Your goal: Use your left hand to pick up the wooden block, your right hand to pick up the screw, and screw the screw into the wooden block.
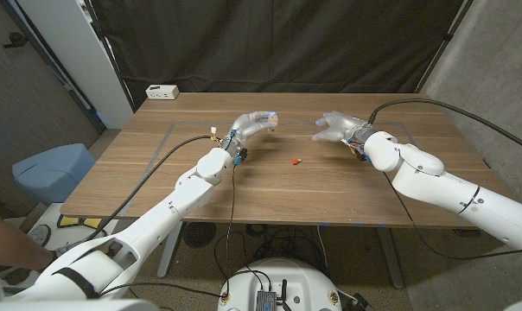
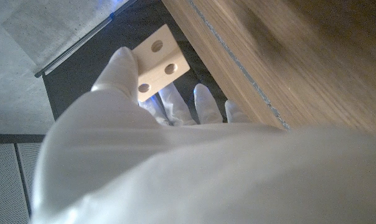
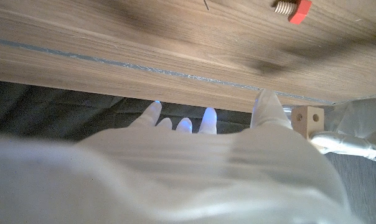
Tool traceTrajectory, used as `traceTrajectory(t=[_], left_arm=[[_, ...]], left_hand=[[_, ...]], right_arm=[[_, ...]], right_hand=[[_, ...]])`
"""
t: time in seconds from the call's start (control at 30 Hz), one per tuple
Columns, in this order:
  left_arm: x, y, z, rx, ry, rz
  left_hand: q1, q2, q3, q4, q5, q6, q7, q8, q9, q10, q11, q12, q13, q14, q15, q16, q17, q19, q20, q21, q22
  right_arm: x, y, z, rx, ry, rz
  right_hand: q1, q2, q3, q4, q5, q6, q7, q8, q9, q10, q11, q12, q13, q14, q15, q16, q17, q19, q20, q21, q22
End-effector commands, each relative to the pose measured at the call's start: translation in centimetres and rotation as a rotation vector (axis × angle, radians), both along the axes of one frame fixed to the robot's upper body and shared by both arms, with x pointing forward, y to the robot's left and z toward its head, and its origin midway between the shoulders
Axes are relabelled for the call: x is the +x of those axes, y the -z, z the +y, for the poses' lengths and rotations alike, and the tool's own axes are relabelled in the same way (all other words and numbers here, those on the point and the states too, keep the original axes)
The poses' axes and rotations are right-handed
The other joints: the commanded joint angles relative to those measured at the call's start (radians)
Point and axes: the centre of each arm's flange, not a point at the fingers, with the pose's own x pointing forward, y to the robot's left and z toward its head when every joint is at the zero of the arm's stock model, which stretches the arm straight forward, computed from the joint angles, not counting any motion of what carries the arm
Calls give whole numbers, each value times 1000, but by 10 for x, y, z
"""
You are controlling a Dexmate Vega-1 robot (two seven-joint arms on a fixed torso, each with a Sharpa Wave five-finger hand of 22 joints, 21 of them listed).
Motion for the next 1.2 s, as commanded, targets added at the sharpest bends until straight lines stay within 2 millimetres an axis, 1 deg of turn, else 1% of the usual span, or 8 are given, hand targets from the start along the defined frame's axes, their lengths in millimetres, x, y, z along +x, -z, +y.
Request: traceTrajectory(t=[0.03,0.6,0.8,1.03,1.2], left_arm=[[13,4,4,-43,54,22],[22,7,7,-48,82,51],[24,7,8,-58,88,67],[27,10,11,-70,96,81],[28,11,13,-70,87,85]], left_hand=[[2,13,1,4,4,56,31,18,7,16,-5,15,13,11,-107,5,4,7,-4,7,2],[5,19,-1,3,6,59,29,19,7,19,-5,13,16,17,-114,10,7,6,-6,8,2],[6,19,-3,2,6,58,28,18,7,18,-5,11,16,17,-112,11,8,8,-6,8,2],[7,19,-4,2,6,59,29,18,7,19,-5,10,17,16,-113,11,9,8,-7,8,3],[7,20,-5,2,6,59,27,18,7,19,-5,10,18,16,-113,11,10,8,-8,9,3]], right_arm=[[-5,0,16,-113,15,3],[-8,-1,32,-219,25,11],[-10,0,40,-295,45,10],[-10,0,44,-341,36,1],[-9,0,47,-360,26,-3]], right_hand=[[18,-1,9,1,-4,7,1,6,5,-8,-2,-3,2,-4,9,-1,2,6,6,0,2],[38,-11,17,2,-10,19,-1,11,8,-7,0,-3,2,-3,9,-1,3,11,11,-1,2],[47,-15,20,2,-11,18,-2,10,9,-11,-2,-5,3,-3,10,-1,3,13,17,-1,3],[58,-20,24,2,-13,19,-8,11,10,-17,-5,-7,3,0,12,0,3,17,24,0,3],[66,-24,28,2,-14,25,-11,14,11,-18,-5,-7,3,3,11,1,4,22,25,1,3]])
